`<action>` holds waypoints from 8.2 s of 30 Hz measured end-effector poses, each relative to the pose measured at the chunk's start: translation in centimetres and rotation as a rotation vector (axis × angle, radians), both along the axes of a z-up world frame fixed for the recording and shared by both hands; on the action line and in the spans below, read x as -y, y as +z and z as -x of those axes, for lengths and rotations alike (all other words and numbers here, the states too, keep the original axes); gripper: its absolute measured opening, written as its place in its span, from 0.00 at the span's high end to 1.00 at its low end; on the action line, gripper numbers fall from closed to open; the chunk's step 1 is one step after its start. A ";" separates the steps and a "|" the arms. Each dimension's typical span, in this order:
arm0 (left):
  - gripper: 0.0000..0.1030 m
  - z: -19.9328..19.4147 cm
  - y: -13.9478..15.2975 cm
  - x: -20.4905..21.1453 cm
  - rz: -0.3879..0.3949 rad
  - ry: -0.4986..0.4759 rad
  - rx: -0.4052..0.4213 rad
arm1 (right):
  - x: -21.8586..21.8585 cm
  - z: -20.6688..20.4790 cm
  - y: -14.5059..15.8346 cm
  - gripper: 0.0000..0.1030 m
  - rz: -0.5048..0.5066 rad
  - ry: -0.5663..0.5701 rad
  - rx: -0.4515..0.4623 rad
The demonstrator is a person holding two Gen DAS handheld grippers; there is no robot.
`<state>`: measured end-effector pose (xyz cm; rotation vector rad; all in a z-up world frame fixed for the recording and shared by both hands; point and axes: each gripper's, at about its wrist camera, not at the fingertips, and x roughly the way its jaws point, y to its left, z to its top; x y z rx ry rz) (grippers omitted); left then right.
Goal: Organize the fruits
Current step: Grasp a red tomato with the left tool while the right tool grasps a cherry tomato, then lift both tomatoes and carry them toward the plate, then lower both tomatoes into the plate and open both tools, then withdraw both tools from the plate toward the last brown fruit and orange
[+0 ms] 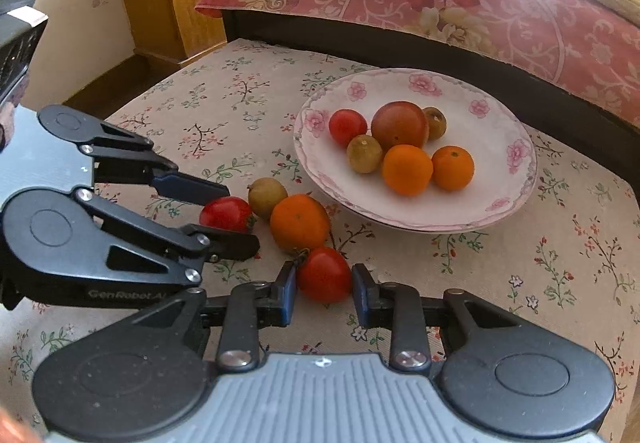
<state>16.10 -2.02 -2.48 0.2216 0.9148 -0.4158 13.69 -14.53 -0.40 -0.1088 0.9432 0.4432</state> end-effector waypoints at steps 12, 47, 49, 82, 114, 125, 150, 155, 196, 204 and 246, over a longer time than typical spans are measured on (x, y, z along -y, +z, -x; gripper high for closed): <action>0.61 3.1 0.6 1.2 -0.011 -0.039 -0.031 | 1.3 2.6 0.8 0.68 0.010 -0.021 -0.026; 0.40 6.6 0.0 2.8 -0.043 -0.149 -0.032 | 2.0 8.0 1.0 0.56 0.017 0.003 -0.034; 0.42 6.7 -0.1 2.7 -0.038 -0.146 -0.032 | 2.0 7.9 1.0 0.56 0.020 0.003 -0.039; 0.62 4.6 2.0 3.6 0.003 -0.121 0.025 | 2.5 6.1 2.5 0.69 -0.006 -0.056 -0.003; 0.62 -0.5 4.9 4.6 0.047 -0.027 0.125 | 4.3 1.2 5.2 0.69 -0.027 -0.181 0.096; 0.63 -1.9 4.8 4.6 0.042 -0.002 0.125 | 4.3 -0.4 5.0 0.69 -0.009 -0.188 0.117; 0.63 -3.5 3.5 4.7 0.021 0.019 0.103 | 4.0 -2.2 3.8 0.69 0.025 -0.180 0.108; 0.63 -3.7 3.1 4.7 0.016 0.020 0.096 | 3.9 -2.5 3.4 0.69 0.034 -0.175 0.104; 0.64 -6.4 0.7 3.9 0.030 0.069 0.061 | 3.4 -5.3 1.3 0.69 0.087 -0.132 0.121; 0.62 -6.9 0.6 3.9 0.036 0.075 0.069 | 3.9 -6.2 1.3 0.68 0.084 -0.148 0.118; 0.49 0.6 4.2 -2.2 0.039 0.035 0.058 | -0.5 1.1 2.7 0.58 0.003 -0.043 0.075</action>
